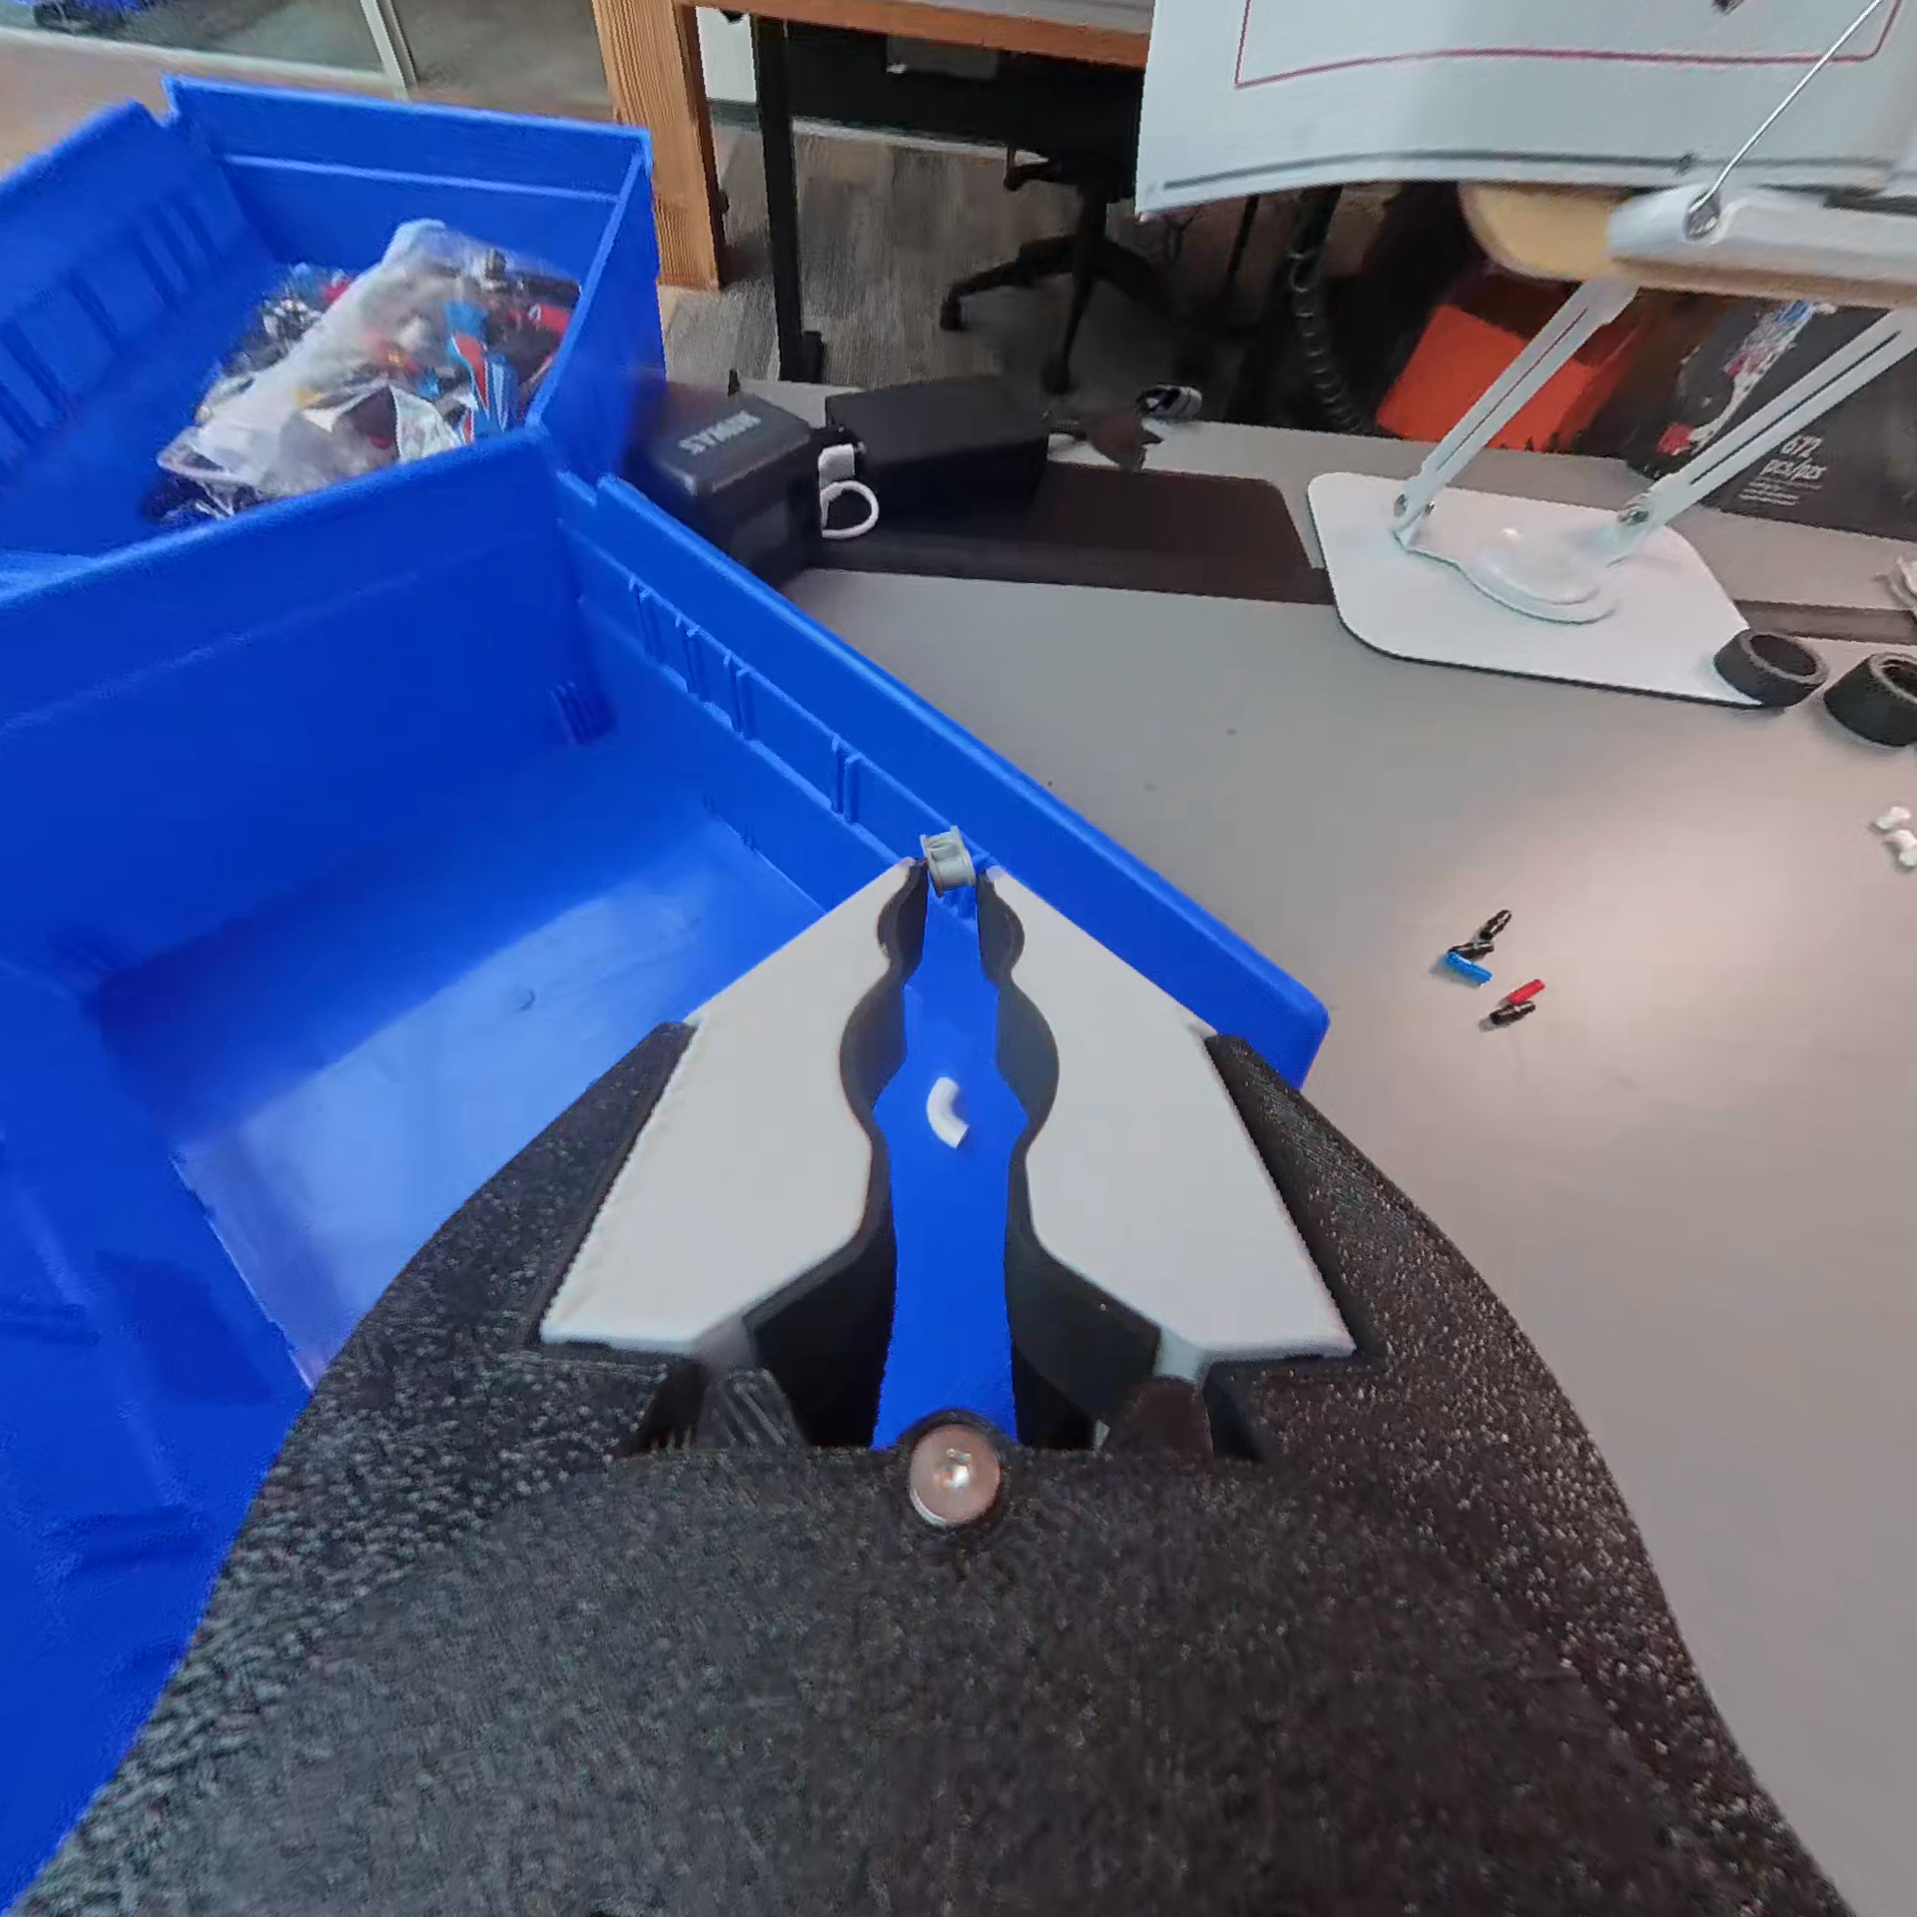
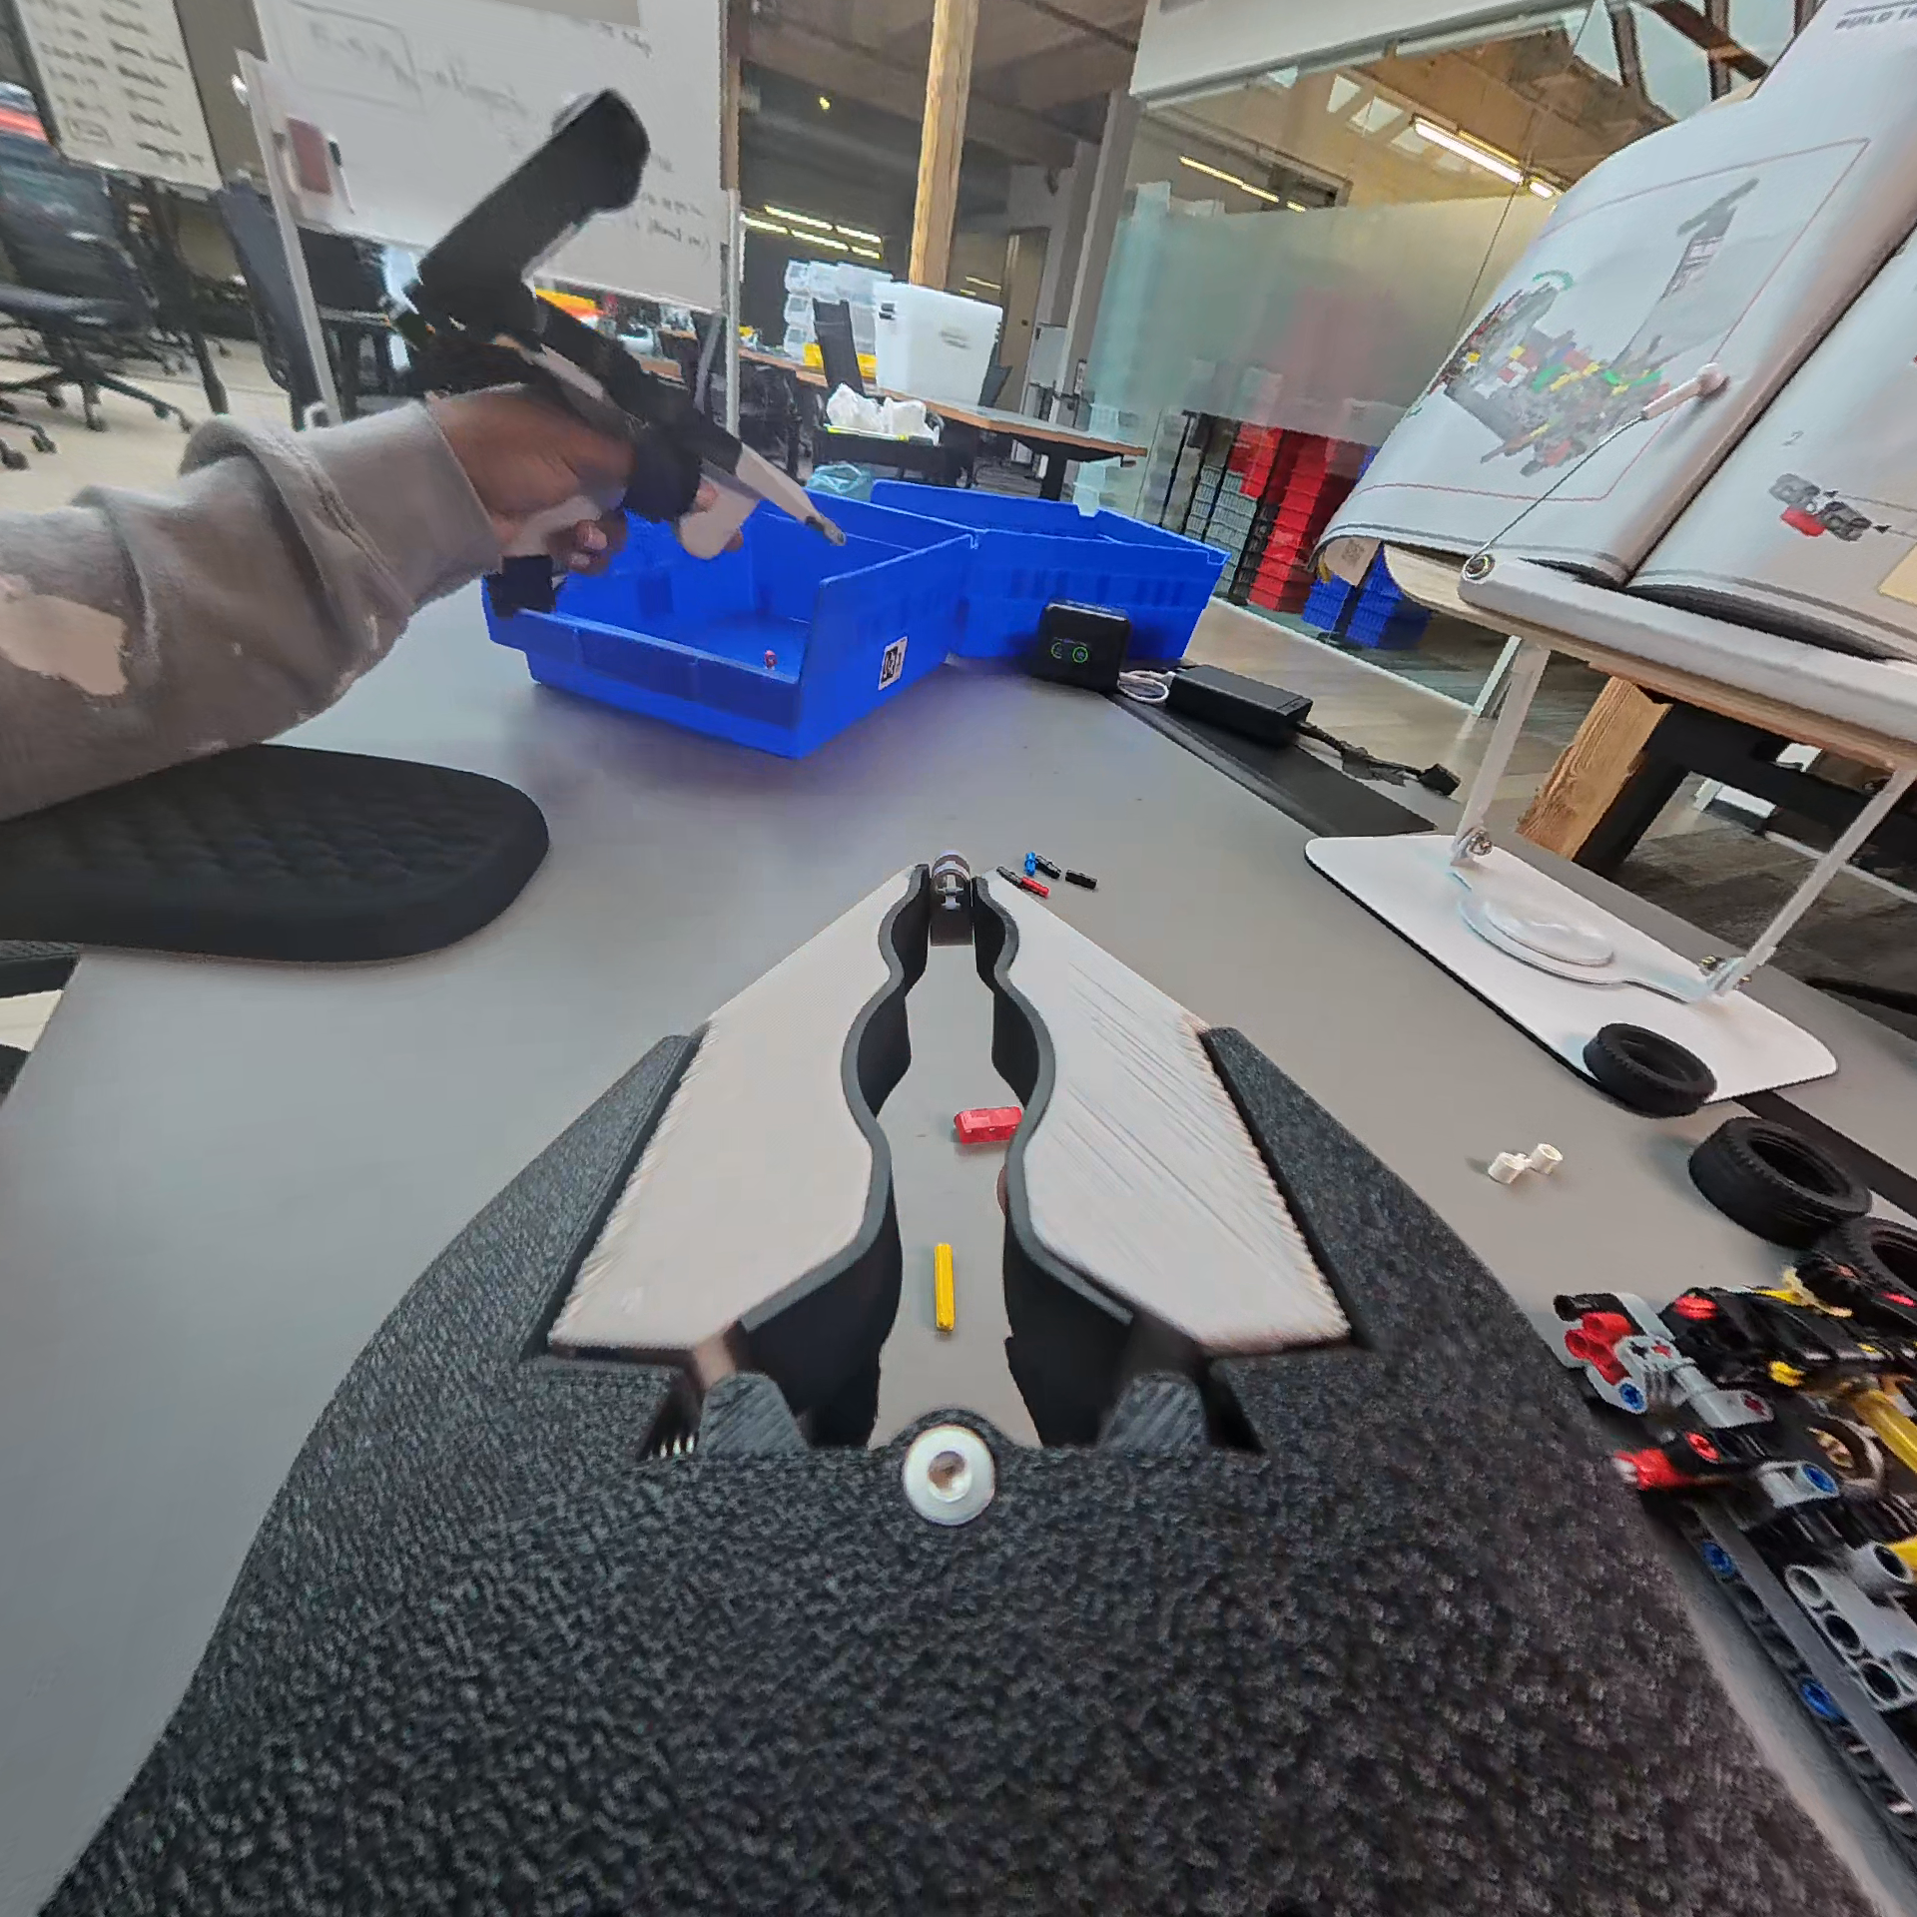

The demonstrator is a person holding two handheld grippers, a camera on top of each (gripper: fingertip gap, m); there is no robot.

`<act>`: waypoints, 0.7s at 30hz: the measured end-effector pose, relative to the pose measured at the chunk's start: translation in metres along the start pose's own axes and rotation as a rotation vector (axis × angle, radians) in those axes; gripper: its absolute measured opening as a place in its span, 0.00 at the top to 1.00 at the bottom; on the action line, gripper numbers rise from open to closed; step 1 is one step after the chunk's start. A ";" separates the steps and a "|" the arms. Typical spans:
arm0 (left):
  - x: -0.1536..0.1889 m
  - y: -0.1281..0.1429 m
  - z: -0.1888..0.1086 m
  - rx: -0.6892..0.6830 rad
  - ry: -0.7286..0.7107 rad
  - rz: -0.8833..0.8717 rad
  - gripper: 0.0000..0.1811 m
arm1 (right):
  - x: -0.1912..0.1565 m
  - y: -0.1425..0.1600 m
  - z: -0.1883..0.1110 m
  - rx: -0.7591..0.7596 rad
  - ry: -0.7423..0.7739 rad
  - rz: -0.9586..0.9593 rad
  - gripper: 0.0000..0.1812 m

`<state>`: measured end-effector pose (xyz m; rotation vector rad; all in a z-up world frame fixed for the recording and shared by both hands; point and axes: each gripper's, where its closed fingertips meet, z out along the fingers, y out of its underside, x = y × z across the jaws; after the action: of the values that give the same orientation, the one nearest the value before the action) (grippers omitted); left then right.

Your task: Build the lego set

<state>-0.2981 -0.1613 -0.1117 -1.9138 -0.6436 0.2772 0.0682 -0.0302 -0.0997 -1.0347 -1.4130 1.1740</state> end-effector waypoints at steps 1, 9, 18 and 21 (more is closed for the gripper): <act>-0.001 0.006 0.003 -0.016 -0.005 -0.006 0.96 | -0.001 -0.001 0.000 0.005 -0.009 0.011 0.97; 0.034 -0.015 -0.002 0.099 0.039 0.107 0.81 | -0.010 -0.030 -0.004 0.189 -0.272 0.598 0.97; 0.302 0.023 -0.095 0.266 1.034 0.512 0.82 | -0.010 -0.025 0.003 0.235 -0.524 1.189 0.98; 0.343 0.056 -0.103 0.245 1.141 0.629 0.82 | -0.018 -0.020 0.007 0.205 -0.565 1.250 0.98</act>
<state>0.0514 -0.0693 -0.0849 -1.6387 0.7200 -0.3425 0.0633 -0.0520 -0.0829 -1.5533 -0.9020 2.6028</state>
